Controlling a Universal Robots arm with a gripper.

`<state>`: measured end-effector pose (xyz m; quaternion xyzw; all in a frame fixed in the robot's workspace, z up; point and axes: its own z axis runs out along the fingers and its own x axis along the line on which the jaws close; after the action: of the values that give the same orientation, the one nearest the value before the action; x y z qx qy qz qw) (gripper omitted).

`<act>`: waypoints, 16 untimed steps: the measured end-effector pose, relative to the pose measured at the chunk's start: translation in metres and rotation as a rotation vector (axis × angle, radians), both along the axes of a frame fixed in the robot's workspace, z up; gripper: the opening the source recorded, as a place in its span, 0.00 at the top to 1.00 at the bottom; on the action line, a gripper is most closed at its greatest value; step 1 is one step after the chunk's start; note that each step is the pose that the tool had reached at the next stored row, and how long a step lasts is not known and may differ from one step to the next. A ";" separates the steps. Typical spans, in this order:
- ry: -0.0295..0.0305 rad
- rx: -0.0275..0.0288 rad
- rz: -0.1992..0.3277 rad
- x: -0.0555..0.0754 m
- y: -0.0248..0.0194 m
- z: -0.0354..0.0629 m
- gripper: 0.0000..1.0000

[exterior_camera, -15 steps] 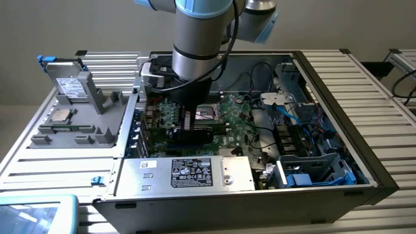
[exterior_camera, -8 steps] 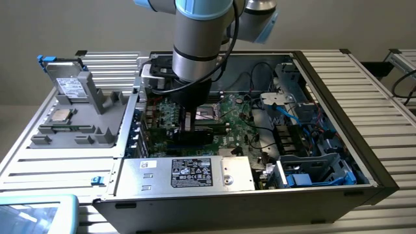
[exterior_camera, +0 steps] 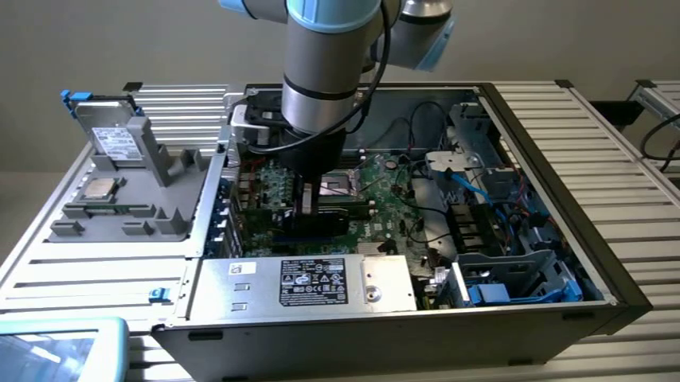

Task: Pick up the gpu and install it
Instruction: 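Insert the gpu into the slot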

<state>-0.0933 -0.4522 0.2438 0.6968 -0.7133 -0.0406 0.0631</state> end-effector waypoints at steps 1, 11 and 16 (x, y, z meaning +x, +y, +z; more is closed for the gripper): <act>0.0000 0.0000 0.000 0.000 0.0000 0.0000 0.72; 0.0000 0.0000 0.000 0.000 0.0000 0.0000 0.72; 0.0000 0.0000 0.000 0.000 0.0000 0.0000 0.72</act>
<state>-0.0933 -0.4521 0.2438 0.6968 -0.7133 -0.0406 0.0631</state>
